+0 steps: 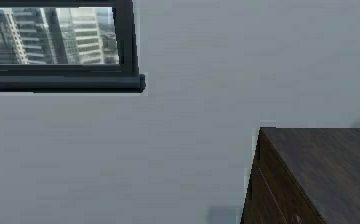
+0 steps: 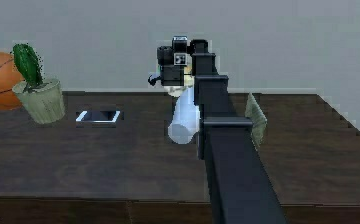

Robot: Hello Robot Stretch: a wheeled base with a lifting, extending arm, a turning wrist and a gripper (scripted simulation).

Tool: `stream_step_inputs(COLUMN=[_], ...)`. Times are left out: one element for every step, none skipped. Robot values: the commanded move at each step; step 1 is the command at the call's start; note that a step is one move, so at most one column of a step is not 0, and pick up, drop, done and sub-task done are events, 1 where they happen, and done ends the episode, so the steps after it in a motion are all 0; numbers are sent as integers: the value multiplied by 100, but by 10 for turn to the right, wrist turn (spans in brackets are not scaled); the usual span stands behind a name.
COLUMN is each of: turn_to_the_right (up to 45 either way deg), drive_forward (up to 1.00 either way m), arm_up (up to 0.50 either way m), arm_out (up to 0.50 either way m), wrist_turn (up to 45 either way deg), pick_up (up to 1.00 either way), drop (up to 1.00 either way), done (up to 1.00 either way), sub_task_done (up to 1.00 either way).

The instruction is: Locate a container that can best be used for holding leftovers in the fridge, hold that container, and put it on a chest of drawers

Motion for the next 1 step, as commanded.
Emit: stream_step_inputs(turn_to_the_right=[0], drive_forward=[0], arm_up=[-12], arm_out=[0], wrist_turn=[0], pick_up=[0], drop=[0], done=[0], sub_task_done=[0])
